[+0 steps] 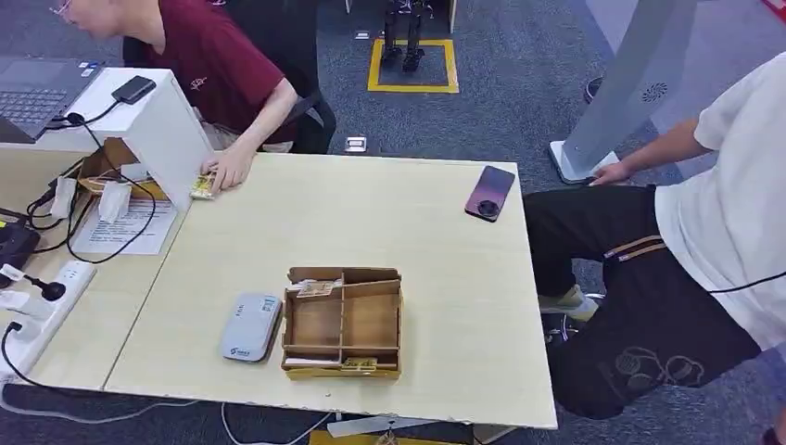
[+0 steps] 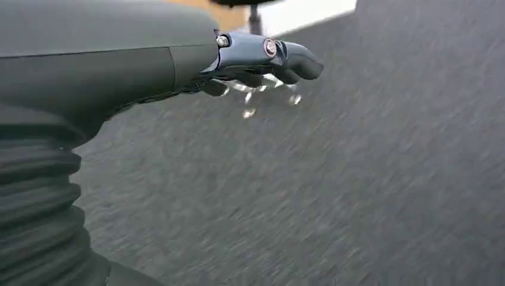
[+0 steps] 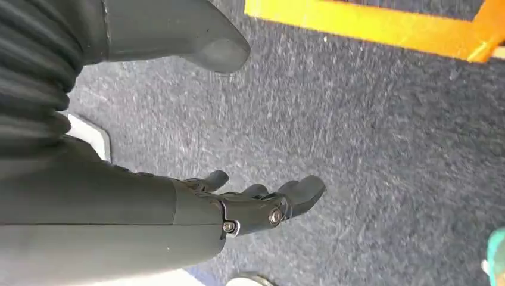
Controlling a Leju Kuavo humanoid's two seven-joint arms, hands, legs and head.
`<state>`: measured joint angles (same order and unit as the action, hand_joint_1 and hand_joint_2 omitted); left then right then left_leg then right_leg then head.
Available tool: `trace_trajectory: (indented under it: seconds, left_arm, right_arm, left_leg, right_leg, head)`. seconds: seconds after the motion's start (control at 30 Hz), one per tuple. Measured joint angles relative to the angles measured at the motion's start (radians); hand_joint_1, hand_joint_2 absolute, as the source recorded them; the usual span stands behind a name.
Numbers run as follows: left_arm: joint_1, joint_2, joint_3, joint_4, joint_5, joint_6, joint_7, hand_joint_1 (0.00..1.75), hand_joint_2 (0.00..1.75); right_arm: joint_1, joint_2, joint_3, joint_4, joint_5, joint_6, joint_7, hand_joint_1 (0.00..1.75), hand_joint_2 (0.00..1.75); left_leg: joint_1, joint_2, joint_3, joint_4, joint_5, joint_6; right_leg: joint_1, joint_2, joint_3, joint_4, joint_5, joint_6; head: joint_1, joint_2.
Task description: Pass the card to the sensor for recognition and then transmit it.
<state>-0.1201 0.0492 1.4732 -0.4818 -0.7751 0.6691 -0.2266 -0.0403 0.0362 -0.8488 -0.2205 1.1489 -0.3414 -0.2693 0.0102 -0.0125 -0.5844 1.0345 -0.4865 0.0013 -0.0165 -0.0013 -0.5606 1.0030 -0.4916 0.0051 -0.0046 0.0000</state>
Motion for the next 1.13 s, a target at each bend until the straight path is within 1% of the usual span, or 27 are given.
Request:
trace_trajectory:
  seconds: [0.07, 0.1, 0.13, 0.2, 0.43, 0.57, 0.63, 1.13]
  left_arm:
    - [0.008, -0.011, -0.029, 0.011, 0.026, -0.022, 0.009, 0.00, 1.75]
    - [0.012, -0.016, -0.046, 0.017, 0.039, -0.034, 0.011, 0.00, 1.75]
    - [0.017, -0.022, -0.067, 0.020, 0.051, -0.044, 0.017, 0.00, 0.00]
    - [0.025, -0.028, -0.102, 0.026, 0.077, -0.065, 0.022, 0.00, 0.00]
    - [0.026, -0.029, -0.105, 0.027, 0.078, -0.067, 0.022, 0.00, 0.00]
    - [0.057, -0.043, -0.273, 0.036, 0.175, -0.150, 0.052, 0.00, 0.00]
    - [0.083, -0.048, -0.402, 0.039, 0.247, -0.212, 0.073, 0.00, 0.00]
    - [0.153, -0.055, -0.773, 0.043, 0.441, -0.379, 0.127, 0.00, 0.00]
  right_arm:
    - [0.004, 0.000, 0.018, -0.001, -0.038, 0.012, 0.008, 0.00, 1.75]
    - [0.006, 0.000, 0.028, -0.004, -0.058, 0.018, 0.010, 0.00, 0.00]
    - [0.009, -0.001, 0.039, -0.006, -0.076, 0.021, 0.015, 0.00, 0.00]
    - [0.014, -0.003, 0.061, -0.011, -0.111, 0.034, 0.023, 0.00, 0.00]
    - [0.015, -0.003, 0.063, -0.011, -0.116, 0.035, 0.024, 0.00, 0.00]
    - [0.036, -0.008, 0.159, -0.031, -0.256, 0.074, 0.058, 0.00, 0.00]
    - [0.053, -0.010, 0.236, -0.046, -0.366, 0.108, 0.082, 0.00, 0.00]
    - [0.101, -0.016, 0.451, -0.089, -0.653, 0.195, 0.151, 0.00, 0.00]
  left_leg:
    - [0.000, 0.000, 0.000, 0.000, 0.000, 0.000]
    - [0.001, 0.000, 0.000, 0.000, 0.000, 0.000]
    - [0.001, 0.000, 0.000, 0.000, 0.000, 0.000]
    - [0.001, 0.000, 0.000, 0.000, 0.000, 0.000]
    - [0.001, 0.000, 0.000, 0.000, 0.000, 0.000]
    - [0.001, 0.000, 0.000, 0.000, 0.000, 0.000]
    - [0.001, 0.000, 0.000, 0.000, 0.000, 0.000]
    - [0.001, 0.000, 0.000, 0.000, 0.000, 0.000]
  right_leg:
    - [0.000, 0.000, 0.000, 0.000, 0.000, 0.000]
    - [0.000, 0.000, 0.000, 0.000, 0.000, 0.000]
    - [0.001, 0.000, 0.000, 0.000, 0.000, 0.000]
    - [0.001, 0.000, 0.000, 0.000, 0.000, 0.000]
    - [0.001, 0.000, 0.000, 0.000, 0.000, 0.000]
    - [0.001, 0.000, 0.000, 0.000, 0.000, -0.001]
    - [0.001, 0.000, 0.000, 0.000, 0.000, -0.001]
    - [0.001, 0.000, 0.000, 0.000, -0.001, 0.000]
  head:
    - [0.000, 0.000]
    - [-0.001, 0.000]
    - [-0.001, 0.000]
    - [-0.001, 0.000]
    - [-0.001, 0.000]
    - [-0.001, 0.000]
    - [-0.001, 0.000]
    - [-0.001, 0.000]
